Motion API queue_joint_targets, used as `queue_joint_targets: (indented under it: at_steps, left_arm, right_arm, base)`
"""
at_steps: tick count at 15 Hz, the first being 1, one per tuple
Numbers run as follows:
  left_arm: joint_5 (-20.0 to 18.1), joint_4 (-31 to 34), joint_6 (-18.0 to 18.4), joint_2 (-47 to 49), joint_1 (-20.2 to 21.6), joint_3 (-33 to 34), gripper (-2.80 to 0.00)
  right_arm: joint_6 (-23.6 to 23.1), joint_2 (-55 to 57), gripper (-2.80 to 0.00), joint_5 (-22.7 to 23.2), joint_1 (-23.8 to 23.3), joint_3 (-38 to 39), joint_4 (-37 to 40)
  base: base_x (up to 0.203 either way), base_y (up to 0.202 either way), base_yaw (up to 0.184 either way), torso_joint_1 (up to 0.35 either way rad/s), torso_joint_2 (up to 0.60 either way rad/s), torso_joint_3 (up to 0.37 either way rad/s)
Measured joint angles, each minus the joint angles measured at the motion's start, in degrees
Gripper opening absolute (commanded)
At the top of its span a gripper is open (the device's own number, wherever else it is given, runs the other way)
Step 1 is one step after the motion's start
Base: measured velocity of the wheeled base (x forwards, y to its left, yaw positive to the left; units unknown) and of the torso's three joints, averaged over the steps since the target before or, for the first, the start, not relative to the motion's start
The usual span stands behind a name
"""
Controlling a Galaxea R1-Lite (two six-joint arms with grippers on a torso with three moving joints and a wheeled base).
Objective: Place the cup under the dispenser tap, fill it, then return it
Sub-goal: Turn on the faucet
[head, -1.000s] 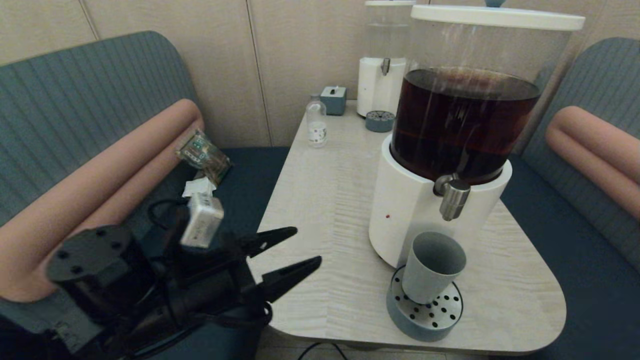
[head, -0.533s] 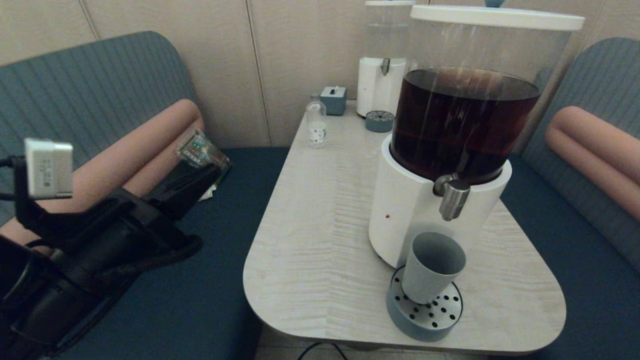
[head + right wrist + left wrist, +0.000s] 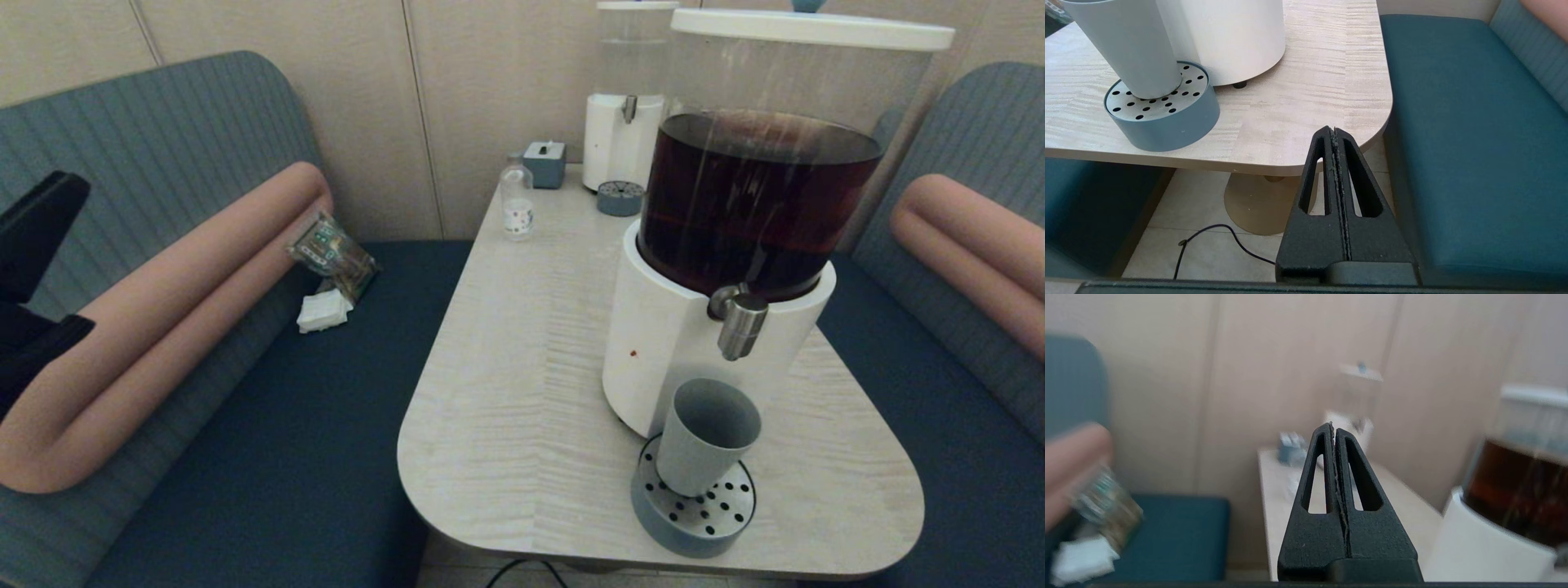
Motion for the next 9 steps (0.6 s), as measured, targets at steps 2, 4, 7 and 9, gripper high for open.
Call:
queue_joint_targets:
  at_steps: [2,4,7,9]
  left_arm:
    - [1.0,0.5,-1.3,-4.6,0.9,2.3,-2.80]
    - [2.7,0.7,-1.9,-9.8,1.4,3.8,-2.80]
    - [3.8,3.6,-2.6,-20.1,1.7,7.0,-2.80]
    - [3.9,9.2,-3.3,-28.6,1.7,8.3,-2.80]
  right_arm:
    - [0.0,0.0,-2.80,0.0,0.0,0.0,0.0]
    - [0.1,0.0,-2.80,0.0,0.0,0.0,0.0]
    - [0.0,0.0,-2.80,0.0,0.0,0.0,0.0]
    - [0.1,0.0,-2.80,0.0,0.0,0.0,0.0]
  base:
    - [0.000,0.000,0.000,0.000,0.00,0.000]
    - [0.000,0.000,0.000,0.000,0.00,0.000]
    - [0.000,0.000,0.000,0.000,0.00,0.000]
    - [0.000,0.000,0.000,0.000,0.00,0.000]
